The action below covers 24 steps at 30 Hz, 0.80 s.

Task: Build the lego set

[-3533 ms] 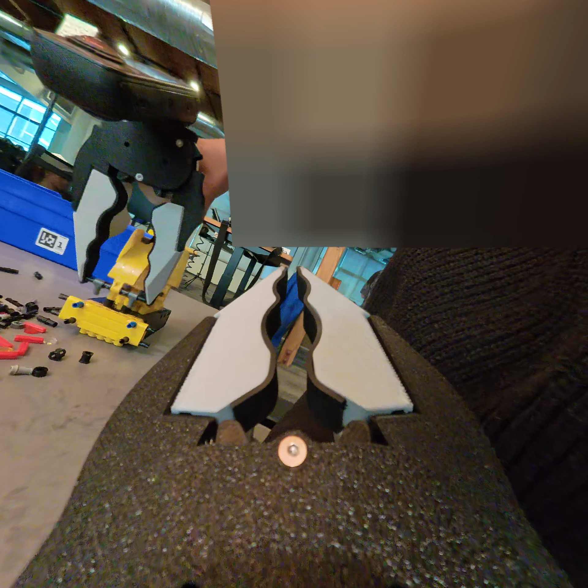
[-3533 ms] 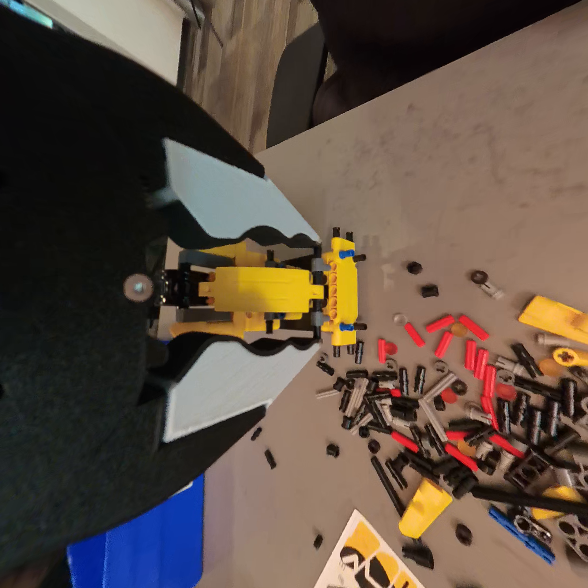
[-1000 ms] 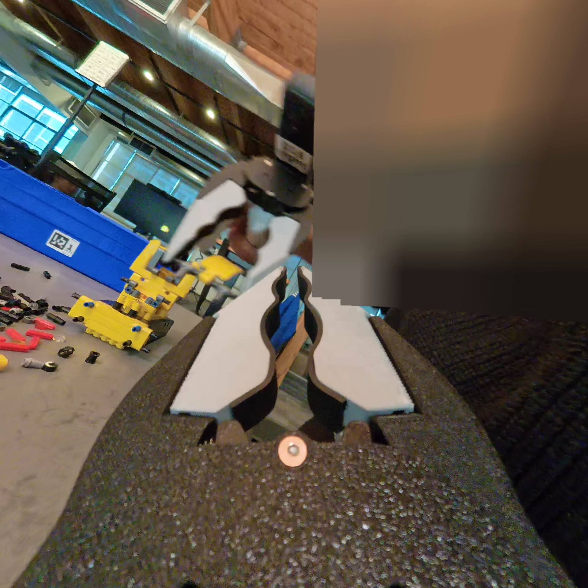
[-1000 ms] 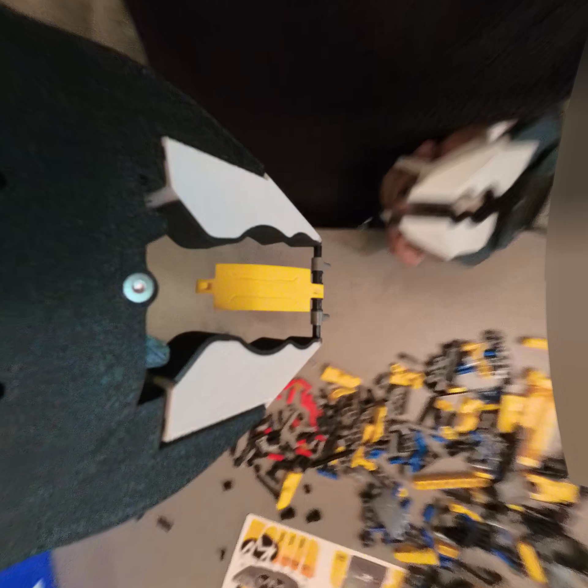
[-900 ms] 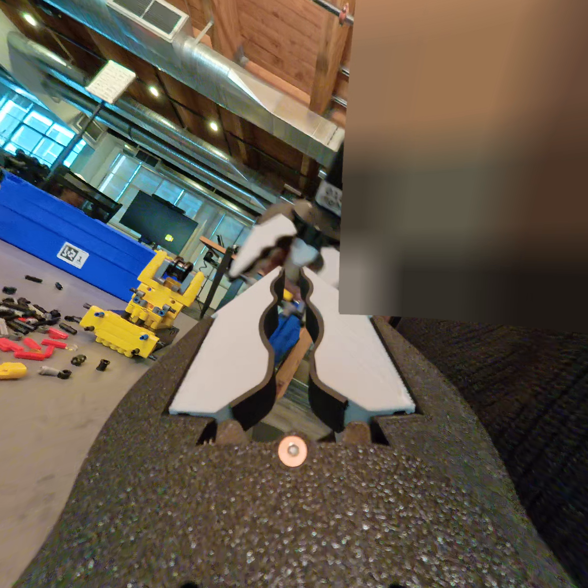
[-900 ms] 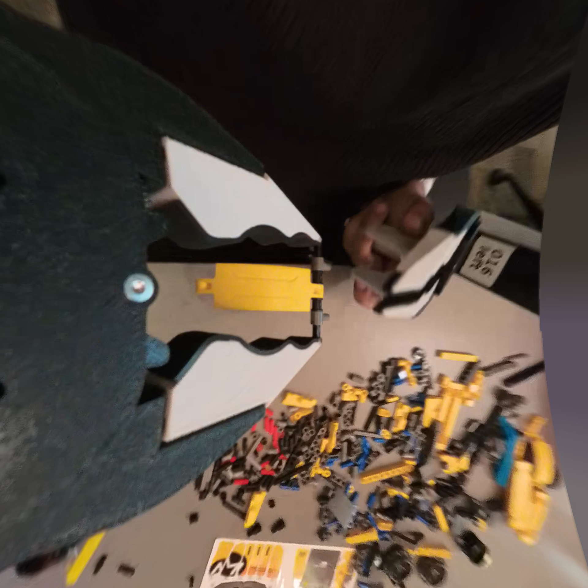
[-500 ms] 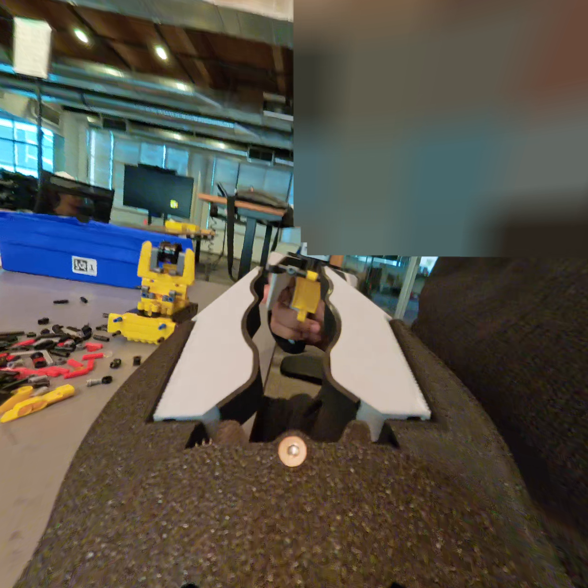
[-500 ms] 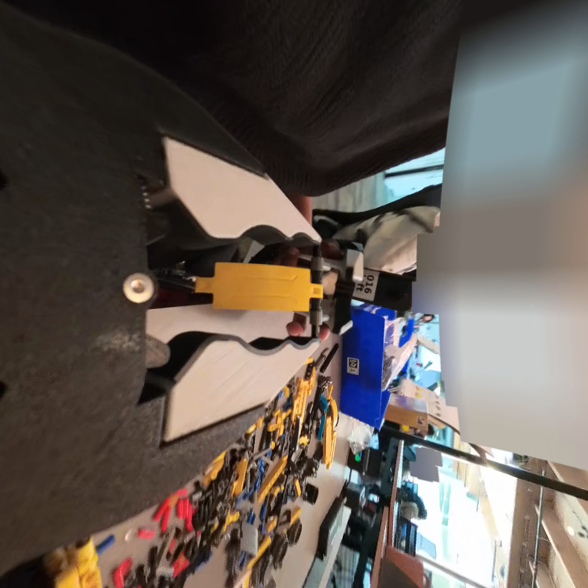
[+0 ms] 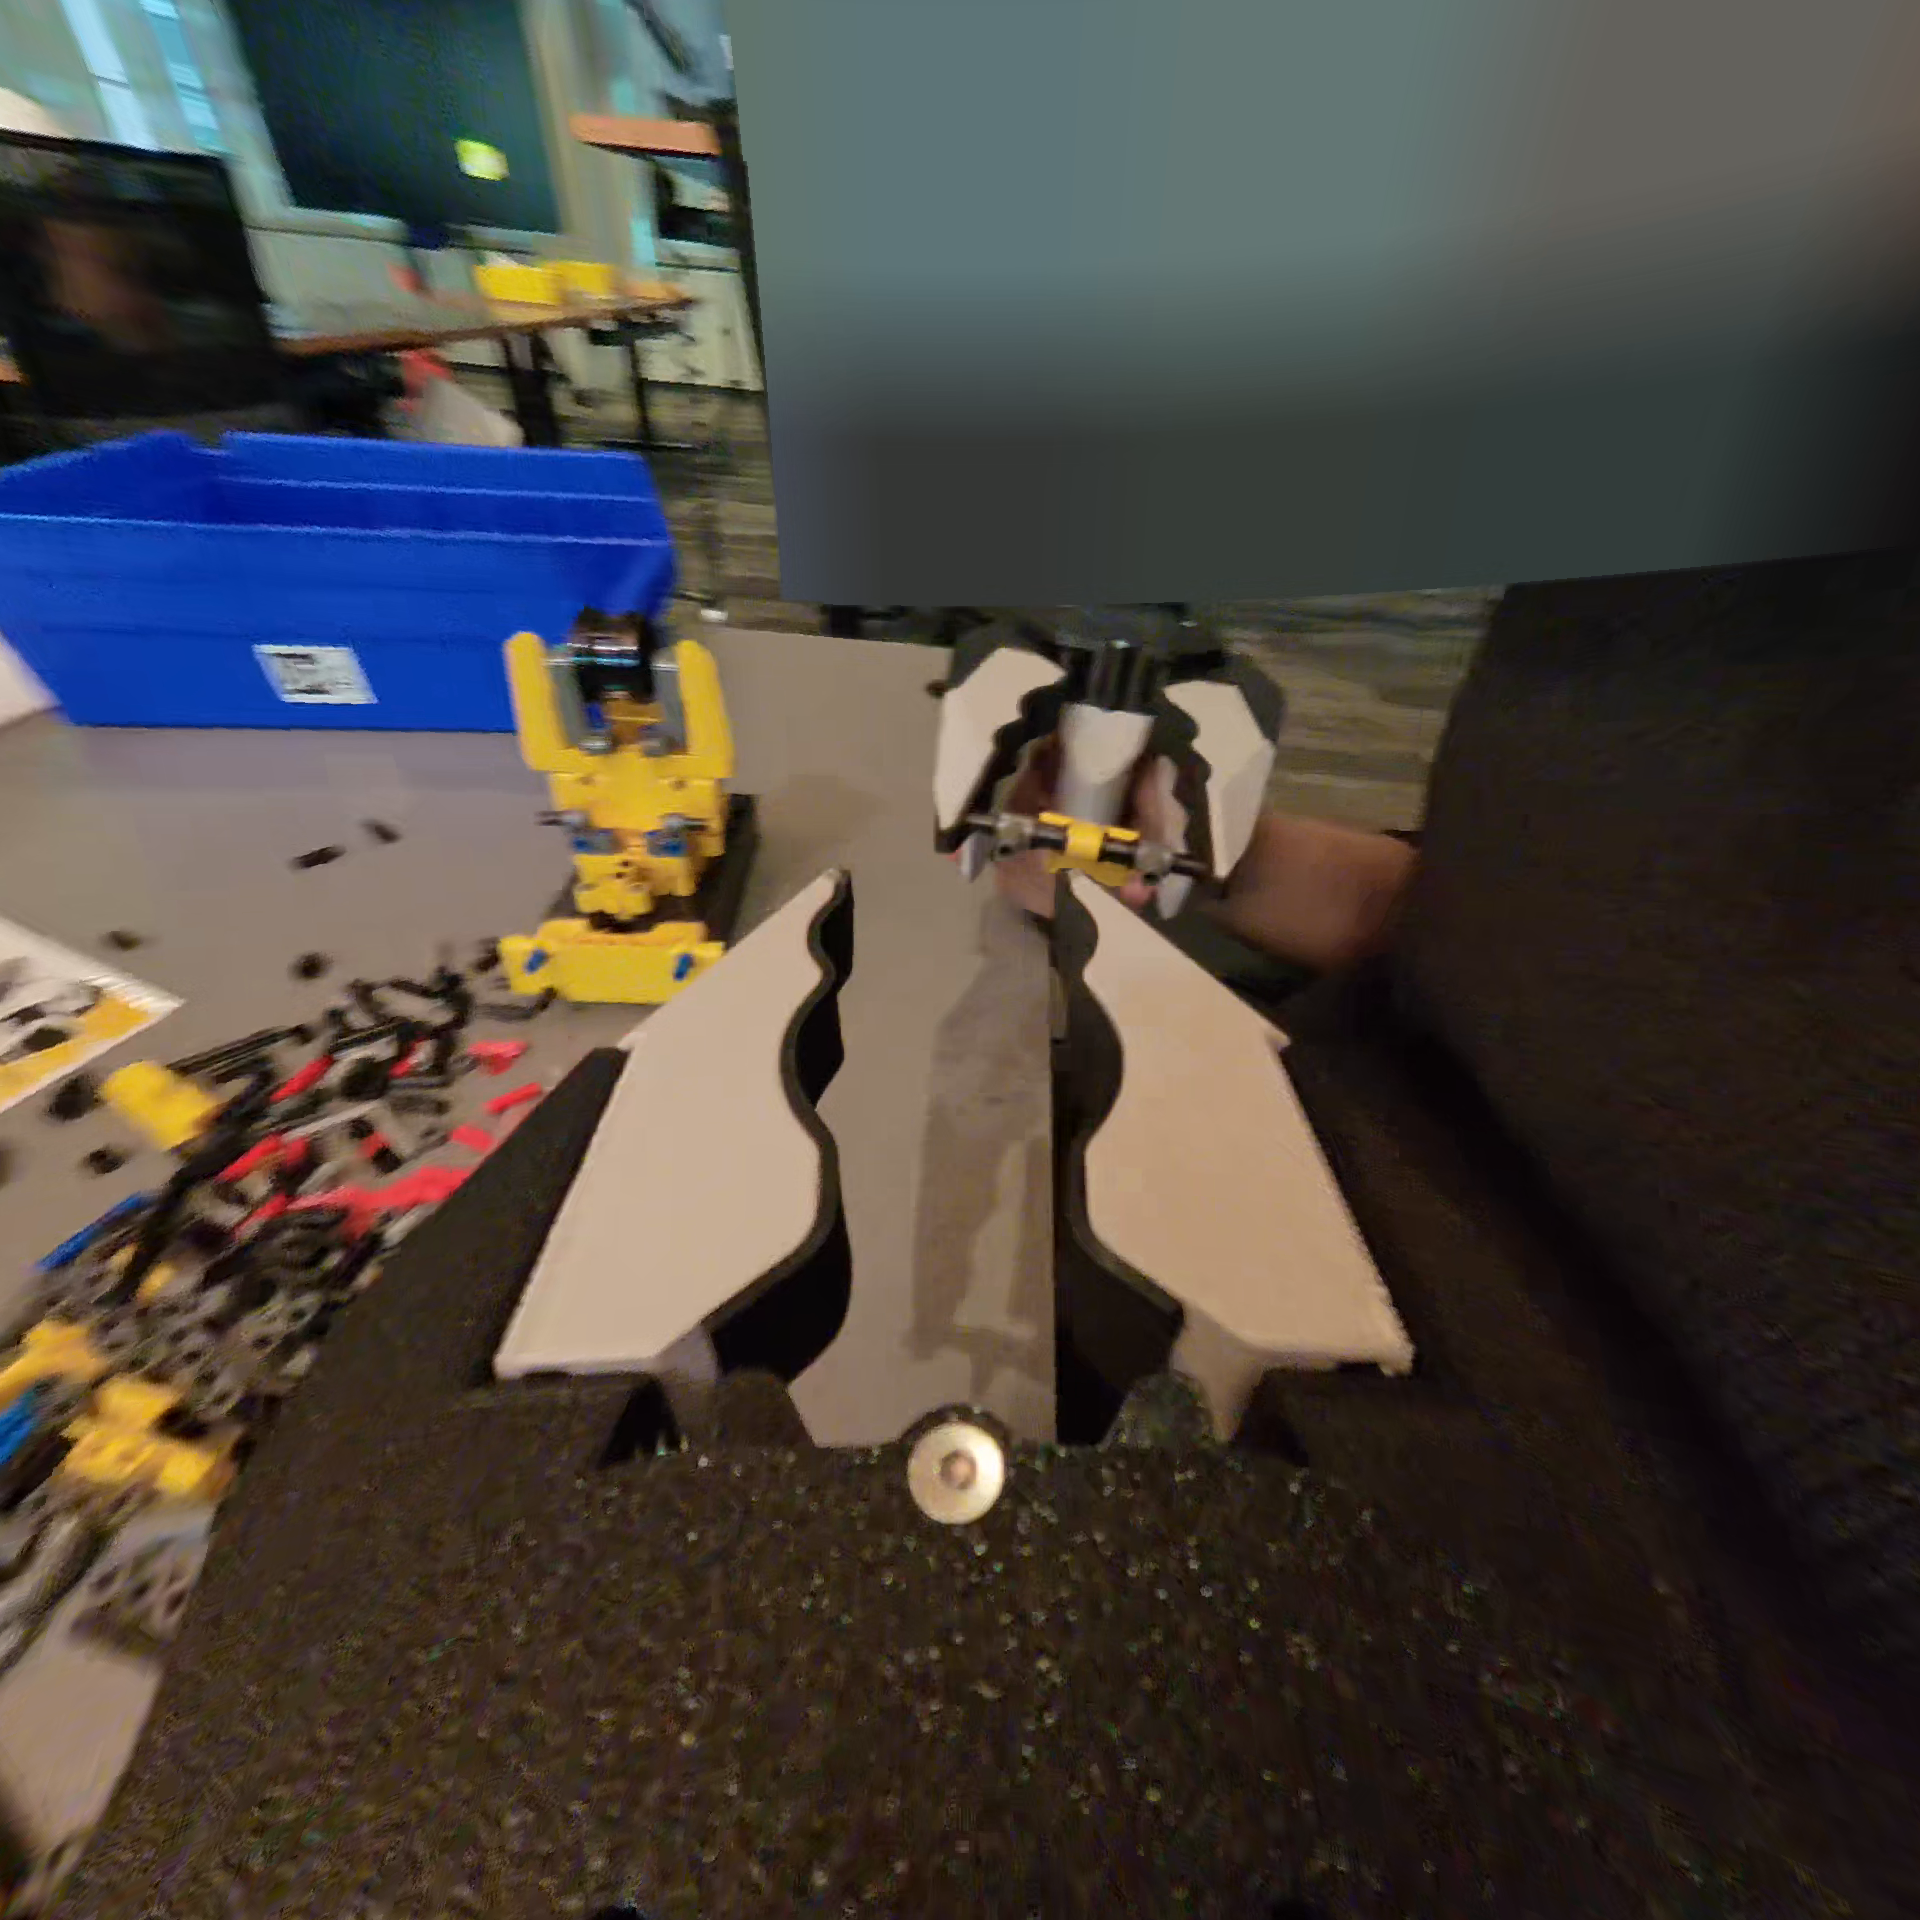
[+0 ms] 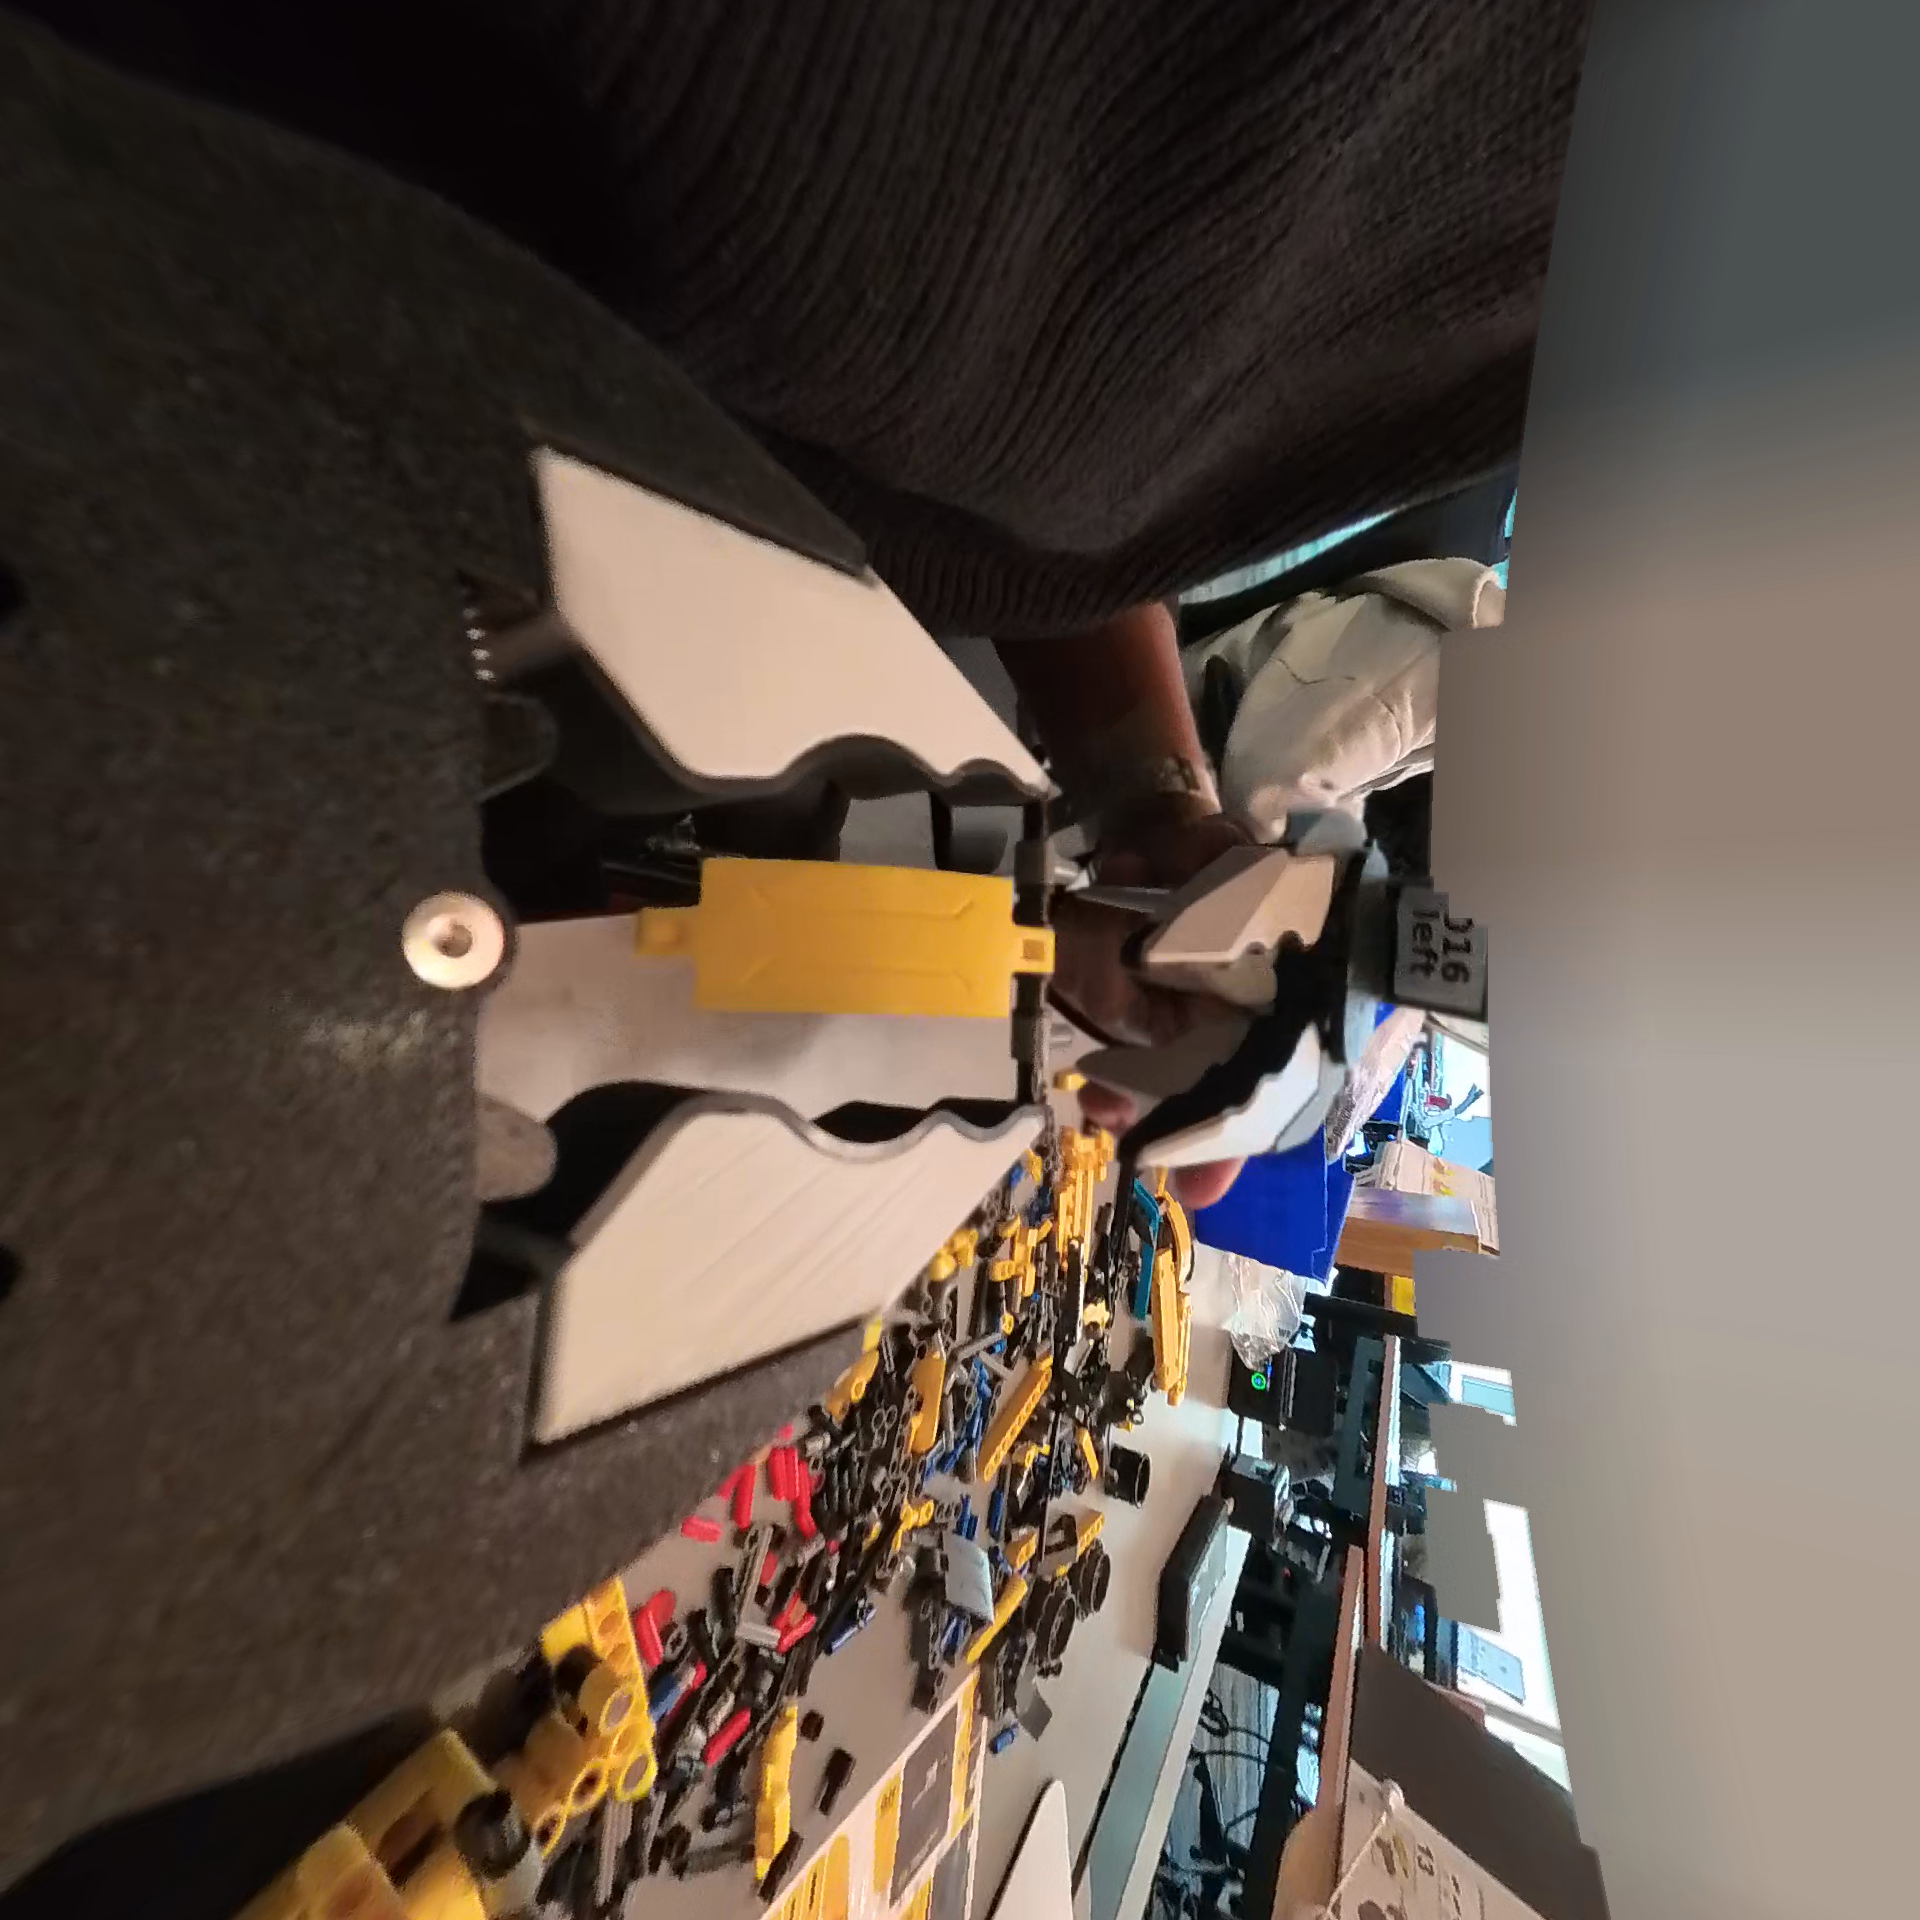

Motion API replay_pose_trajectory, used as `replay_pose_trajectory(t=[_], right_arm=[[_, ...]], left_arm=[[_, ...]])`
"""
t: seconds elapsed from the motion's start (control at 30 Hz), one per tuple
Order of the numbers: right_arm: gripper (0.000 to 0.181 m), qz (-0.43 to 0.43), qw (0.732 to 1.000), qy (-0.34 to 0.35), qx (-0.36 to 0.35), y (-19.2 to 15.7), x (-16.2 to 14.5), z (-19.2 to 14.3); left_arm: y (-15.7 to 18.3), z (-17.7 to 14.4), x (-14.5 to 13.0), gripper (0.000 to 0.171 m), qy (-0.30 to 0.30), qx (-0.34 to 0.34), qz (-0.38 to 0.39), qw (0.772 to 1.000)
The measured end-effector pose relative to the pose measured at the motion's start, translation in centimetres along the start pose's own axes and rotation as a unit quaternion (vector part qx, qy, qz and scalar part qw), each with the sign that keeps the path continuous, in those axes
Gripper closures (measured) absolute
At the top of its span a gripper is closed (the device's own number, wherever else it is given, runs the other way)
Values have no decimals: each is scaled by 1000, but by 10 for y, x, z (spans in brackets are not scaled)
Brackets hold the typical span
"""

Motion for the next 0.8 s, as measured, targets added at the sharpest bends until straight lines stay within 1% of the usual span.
replay_pose_trajectory(t=[0.07, 0.13, 0.17, 0.23, 0.3, 0.37, 0.47, 0.67, 0.8], right_arm=[[125, -3, 1000, -7, 8, -1, 0, 2], [125, -5, 1000, -8, 15, -1, 0, 2], [125, -5, 1000, -6, 19, -2, 0, 2], [125, -4, 1000, -1, 29, -3, 0, 2], [126, 3, 999, -3, 47, -4, -1, 4], [126, 3, 999, -9, 47, -4, -1, 6], [125, 0, 999, -16, 47, -5, -2, 7], [126, 6, 998, 4, 69, -6, -1, 6], [125, 4, 997, -1, 72, -7, -1, 7]], left_arm=[[-3, 10, -2, 134, -12, -27, 13, 999], [-5, 18, -7, 134, -10, -28, 21, 999], [-4, 20, -10, 134, 0, -36, 25, 999], [0, 25, -19, 134, 41, -64, 25, 997], [6, 21, -18, 134, 67, -123, 32, 990], [3, 19, -19, 134, 81, -109, 15, 991], [-2, 18, -19, 134, 91, -119, -4, 989], [-2, 23, -18, 135, 65, -104, -8, 992], [-1, 24, -18, 137, 59, -110, -2, 992]])
Point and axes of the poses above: each gripper's, where its closed fingertips meet, z out along the fingers, x out of its top, y = z × x across the jaws, the point moved 10 cm from there along -z, back along the fingers, and after that the axes turned 15 degrees about -y, right-handed, at the moved point
